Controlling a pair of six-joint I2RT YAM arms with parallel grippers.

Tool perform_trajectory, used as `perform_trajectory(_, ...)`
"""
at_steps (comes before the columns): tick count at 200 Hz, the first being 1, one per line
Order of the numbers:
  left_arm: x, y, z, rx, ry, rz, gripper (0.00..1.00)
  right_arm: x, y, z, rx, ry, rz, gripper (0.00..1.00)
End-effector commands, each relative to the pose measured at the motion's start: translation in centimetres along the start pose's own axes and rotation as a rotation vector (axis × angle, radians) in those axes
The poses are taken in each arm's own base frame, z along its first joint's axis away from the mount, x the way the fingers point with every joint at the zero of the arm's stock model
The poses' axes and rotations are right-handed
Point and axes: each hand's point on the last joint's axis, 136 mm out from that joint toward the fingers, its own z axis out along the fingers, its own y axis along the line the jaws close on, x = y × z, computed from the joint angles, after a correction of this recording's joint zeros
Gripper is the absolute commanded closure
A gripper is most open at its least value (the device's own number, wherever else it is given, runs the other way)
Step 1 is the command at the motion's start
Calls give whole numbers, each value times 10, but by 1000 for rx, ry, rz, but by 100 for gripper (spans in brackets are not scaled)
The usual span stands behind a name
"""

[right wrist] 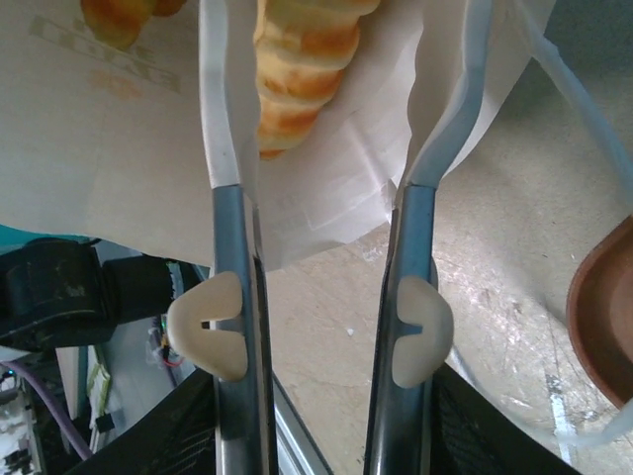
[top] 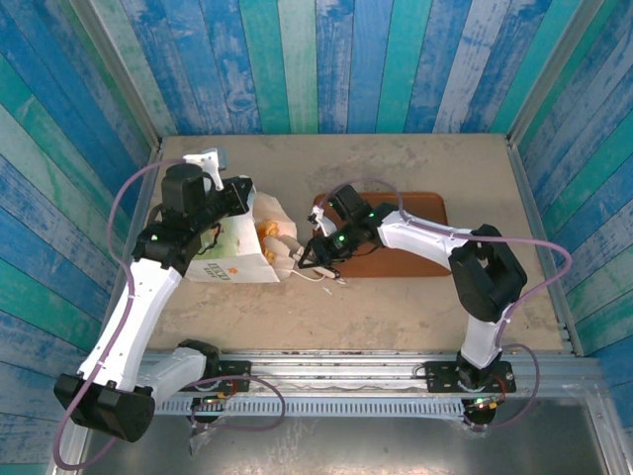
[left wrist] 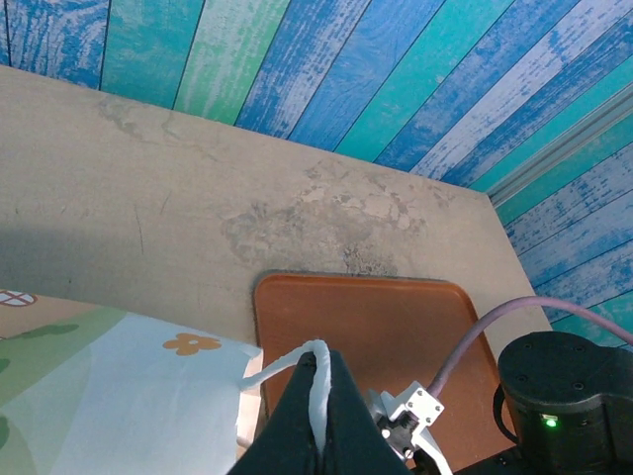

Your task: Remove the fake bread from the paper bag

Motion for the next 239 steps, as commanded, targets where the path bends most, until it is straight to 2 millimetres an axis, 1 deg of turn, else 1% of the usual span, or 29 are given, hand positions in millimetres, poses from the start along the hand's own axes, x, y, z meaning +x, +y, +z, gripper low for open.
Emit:
perform_trajectory(1,-10,-8,3,41,-40,0,100,-14,20,-8,-30,-36,-40,57)
perform_trajectory(11,-10,-8,3,44,-41,-1,100,-14,21,-9,-27,-37,-44,61)
perform_trajectory(22,-10,-9,3,45,-42,-3,100,-14,24,-11,-30,-37,-52,67)
perform_trajectory(28,-10,-9,3,45,-43,-3,100,-14,25,-13,-33,-38,-58,68)
perform_trajectory(58,-11,-8,3,41,-45,-3,100,-18,29,-26,11,-74,-93,70)
perform_trajectory(91,-10,-8,5,41,-43,-9,100,-23,40,-51,68,-145,-189,71)
perform_trajectory(105,-11,-9,6,48,-47,-14,100,-21,40,-59,97,-156,-223,71)
perform_trajectory(126,-13,-8,7,46,-62,-35,100,-14,37,-66,143,-130,-254,71)
perform_trajectory(151,-16,-10,9,68,-85,-69,100,-11,32,-73,192,-131,-266,71)
perform_trajectory(181,-16,-11,13,80,-83,-82,100,-12,39,-83,200,-160,-289,71)
perform_trajectory(200,-15,-11,15,84,-72,-86,100,-13,43,-95,226,-183,-307,71)
perform_trajectory(213,-14,-11,16,84,-68,-93,100,-11,44,-106,263,-202,-327,72)
perform_trajectory(231,-13,-11,18,95,-71,-107,100,-6,39,-125,345,-232,-347,72)
perform_trajectory(239,-13,-13,20,107,-71,-113,100,-4,33,-136,398,-248,-349,72)
